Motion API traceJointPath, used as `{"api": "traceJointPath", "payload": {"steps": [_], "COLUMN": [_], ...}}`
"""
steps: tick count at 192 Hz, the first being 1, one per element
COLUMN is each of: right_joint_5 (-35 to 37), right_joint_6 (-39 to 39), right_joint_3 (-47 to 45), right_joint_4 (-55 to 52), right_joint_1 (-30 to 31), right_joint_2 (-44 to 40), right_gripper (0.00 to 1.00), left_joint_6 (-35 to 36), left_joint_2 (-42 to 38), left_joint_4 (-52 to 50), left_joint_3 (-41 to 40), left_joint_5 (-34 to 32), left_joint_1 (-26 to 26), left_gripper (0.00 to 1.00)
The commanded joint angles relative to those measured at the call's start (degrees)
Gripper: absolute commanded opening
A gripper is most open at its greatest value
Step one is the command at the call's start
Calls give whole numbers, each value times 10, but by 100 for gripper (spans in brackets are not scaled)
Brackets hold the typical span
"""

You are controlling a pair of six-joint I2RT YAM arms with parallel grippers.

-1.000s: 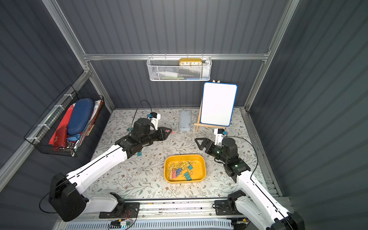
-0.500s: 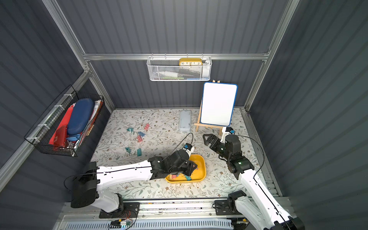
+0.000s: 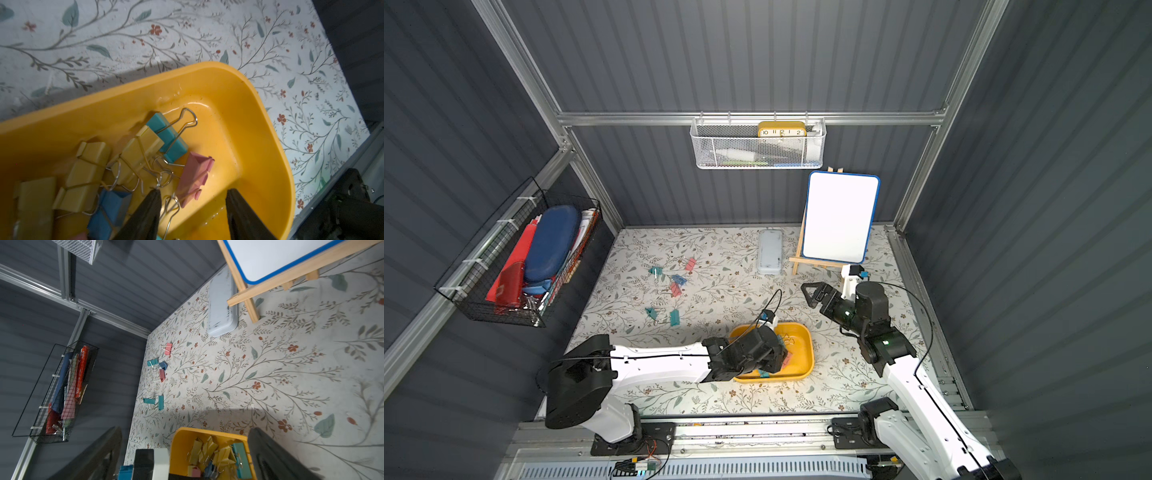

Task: Put the binder clips in the storage box
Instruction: Place the binder clip in the storage box, then pick up the binder clip at the center of the board.

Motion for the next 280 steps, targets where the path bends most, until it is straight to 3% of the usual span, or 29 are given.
{"api": "traceJointPath", "payload": {"steps": [1,34,62,79,94,119,144,181,246,280], "right_joint_5": [-55,-64,-56,-46,-42,-37,-32,-33,-28,-26], "right_joint_6": [-8,-1,3,3,3,2,5,6,4,4], "right_joint_3": [12,25,27,25,23,21,15,12,9,10], "right_joint_4": [20,26,30,25,19,9,8,5,3,6], "right_joint_1": [0,14,43,59,68,78,81,84,85,85], "right_joint_2": [-3,-21,-35,-38,-38,-40,-44,-46,-43,-39], "right_gripper": [99,99,99,99,99,99,99,99,99,99], "left_joint_6": [-6,15,42,64,71,85,101,116,124,123], "left_joint_2": [-66,-127,-165,-149,-101,18,129,225,273,266], "left_joint_4": [-24,-67,-58,-52,-80,-124,-131,-125,-129,-138], "left_joint_3": [24,56,52,56,83,141,182,221,254,255], "left_joint_5": [-60,-57,-34,-10,-50,-122,-143,-176,-194,-213], "left_joint_1": [11,129,291,394,443,473,494,509,515,515], "left_gripper": [57,57,60,65,64,60,58,59,50,59]}}
